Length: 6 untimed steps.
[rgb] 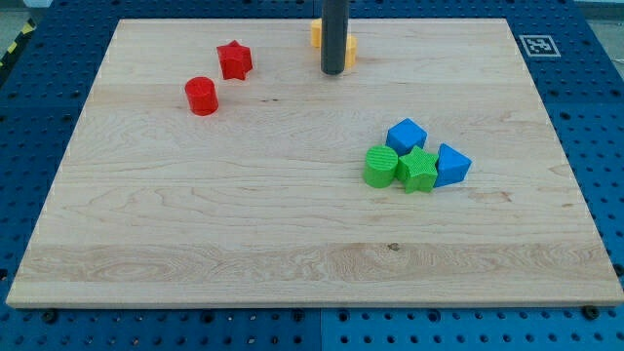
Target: Move the blue cube to the top left of the blue triangle
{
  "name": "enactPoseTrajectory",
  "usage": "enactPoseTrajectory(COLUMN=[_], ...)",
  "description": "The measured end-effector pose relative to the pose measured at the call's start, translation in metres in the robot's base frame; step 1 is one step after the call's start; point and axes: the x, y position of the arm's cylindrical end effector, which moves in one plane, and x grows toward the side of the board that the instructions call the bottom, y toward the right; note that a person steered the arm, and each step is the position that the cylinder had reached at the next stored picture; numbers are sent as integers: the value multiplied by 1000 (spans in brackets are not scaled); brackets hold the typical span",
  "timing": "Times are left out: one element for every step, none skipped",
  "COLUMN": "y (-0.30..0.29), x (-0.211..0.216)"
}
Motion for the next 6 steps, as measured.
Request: enactPoseTrajectory(y=[7,15,61,96,120,153], x=[34,102,121,139,141,140])
